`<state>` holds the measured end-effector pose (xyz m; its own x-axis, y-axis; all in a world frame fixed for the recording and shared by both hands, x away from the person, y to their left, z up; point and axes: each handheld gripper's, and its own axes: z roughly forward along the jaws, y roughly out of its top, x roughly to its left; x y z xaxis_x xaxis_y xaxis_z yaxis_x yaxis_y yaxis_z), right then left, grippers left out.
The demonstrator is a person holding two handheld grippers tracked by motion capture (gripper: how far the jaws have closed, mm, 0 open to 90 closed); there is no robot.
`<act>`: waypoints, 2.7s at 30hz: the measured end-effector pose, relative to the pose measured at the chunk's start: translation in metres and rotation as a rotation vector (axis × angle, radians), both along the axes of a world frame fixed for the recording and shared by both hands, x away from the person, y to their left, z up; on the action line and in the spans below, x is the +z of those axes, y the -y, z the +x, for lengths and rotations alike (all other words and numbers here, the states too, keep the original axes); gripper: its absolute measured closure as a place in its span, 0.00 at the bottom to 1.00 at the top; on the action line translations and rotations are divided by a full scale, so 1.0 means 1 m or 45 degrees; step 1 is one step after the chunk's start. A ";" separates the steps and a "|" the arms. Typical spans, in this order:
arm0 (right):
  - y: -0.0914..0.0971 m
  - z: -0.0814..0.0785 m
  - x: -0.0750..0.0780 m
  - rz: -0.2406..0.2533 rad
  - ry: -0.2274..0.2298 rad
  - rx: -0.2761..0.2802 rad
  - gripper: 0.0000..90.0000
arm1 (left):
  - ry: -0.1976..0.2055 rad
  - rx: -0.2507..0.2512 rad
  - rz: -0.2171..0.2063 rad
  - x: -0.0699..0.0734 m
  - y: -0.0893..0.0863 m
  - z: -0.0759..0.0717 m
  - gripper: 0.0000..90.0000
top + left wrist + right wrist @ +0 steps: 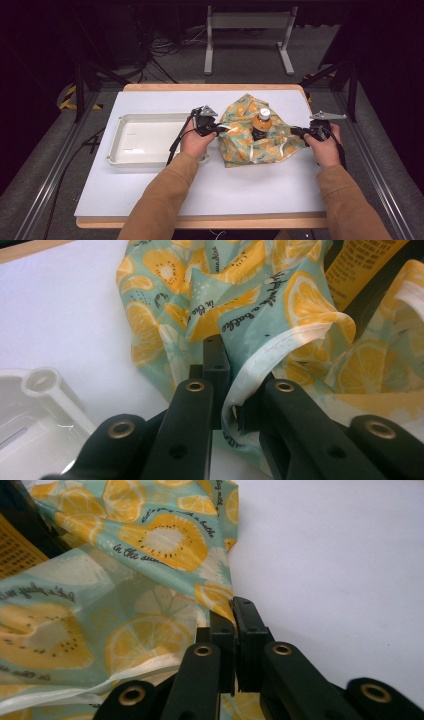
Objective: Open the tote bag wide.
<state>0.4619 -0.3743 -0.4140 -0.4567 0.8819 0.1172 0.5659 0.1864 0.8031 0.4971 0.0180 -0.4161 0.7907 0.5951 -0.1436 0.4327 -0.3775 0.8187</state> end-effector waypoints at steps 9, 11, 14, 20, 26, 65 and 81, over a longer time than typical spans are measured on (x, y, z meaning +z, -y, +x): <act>0.008 -0.017 0.020 0.069 0.069 -0.036 0.72 | -0.006 0.000 -0.007 0.000 0.000 -0.001 0.95; 0.007 -0.026 0.030 0.072 0.103 -0.046 0.69 | -0.010 -0.001 -0.012 0.000 0.001 0.000 0.95; 0.003 -0.036 0.042 0.056 0.165 -0.042 0.66 | -0.014 -0.002 -0.009 -0.001 0.002 0.000 0.95; -0.013 -0.046 0.051 0.085 0.177 0.050 0.64 | -0.014 0.001 -0.013 -0.001 0.003 0.000 0.95; -0.036 -0.046 0.046 0.135 0.153 0.152 0.58 | -0.010 -0.004 -0.017 0.000 0.002 -0.002 0.95; -0.032 -0.068 -0.005 -0.144 -0.210 0.239 1.00 | -0.027 0.002 -0.022 -0.006 -0.002 -0.003 0.95; -0.018 -0.095 0.009 -0.113 -0.067 0.241 0.75 | -0.037 0.019 -0.017 -0.011 0.000 -0.001 0.95</act>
